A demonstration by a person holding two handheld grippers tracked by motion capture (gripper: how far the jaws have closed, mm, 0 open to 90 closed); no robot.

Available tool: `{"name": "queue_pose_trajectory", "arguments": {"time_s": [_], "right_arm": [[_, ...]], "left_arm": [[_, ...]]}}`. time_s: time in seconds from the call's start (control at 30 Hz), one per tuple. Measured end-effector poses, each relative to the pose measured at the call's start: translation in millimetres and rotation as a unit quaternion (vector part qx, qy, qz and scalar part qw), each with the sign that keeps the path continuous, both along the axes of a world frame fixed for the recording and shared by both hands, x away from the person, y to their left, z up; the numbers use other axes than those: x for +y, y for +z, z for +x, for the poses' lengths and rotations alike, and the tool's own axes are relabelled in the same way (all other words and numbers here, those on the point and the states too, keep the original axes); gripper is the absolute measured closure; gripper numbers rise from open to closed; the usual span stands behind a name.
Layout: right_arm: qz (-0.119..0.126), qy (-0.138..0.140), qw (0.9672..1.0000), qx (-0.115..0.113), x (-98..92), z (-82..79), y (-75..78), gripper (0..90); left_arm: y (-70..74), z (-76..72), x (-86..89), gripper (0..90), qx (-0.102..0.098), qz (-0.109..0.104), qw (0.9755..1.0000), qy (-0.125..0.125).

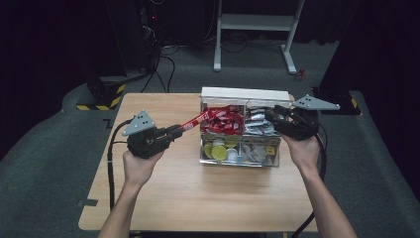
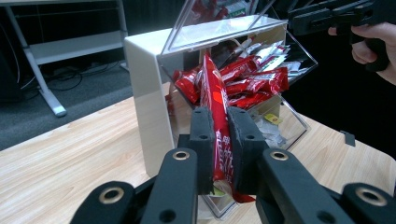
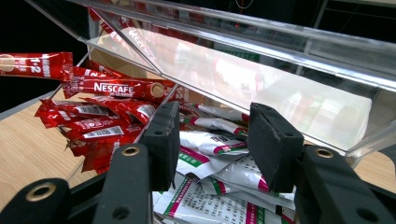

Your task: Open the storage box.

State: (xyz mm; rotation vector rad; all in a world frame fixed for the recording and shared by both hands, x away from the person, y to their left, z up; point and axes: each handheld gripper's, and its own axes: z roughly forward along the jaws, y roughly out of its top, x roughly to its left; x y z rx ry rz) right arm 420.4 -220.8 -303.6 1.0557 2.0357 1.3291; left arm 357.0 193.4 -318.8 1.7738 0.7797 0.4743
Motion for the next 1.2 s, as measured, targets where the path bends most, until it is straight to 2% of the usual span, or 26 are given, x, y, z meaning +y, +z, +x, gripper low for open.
{"name": "queue_pose_trajectory", "arguments": {"time_s": [0.77,1.2], "right_arm": [[0.002,-0.002,1.0,0.0,0.3,-0.2,-0.2,53.5],[0.002,-0.002,1.0,0.0,0.3,-0.2,-0.3,53.5]], "left_arm": [[-9.8,-9.0,33.7,81.3,-0.004,-0.021,0.9988,0.044],[-22.5,-8.1,41.9,81.2,0.007,-0.015,0.9977,0.066]]}}
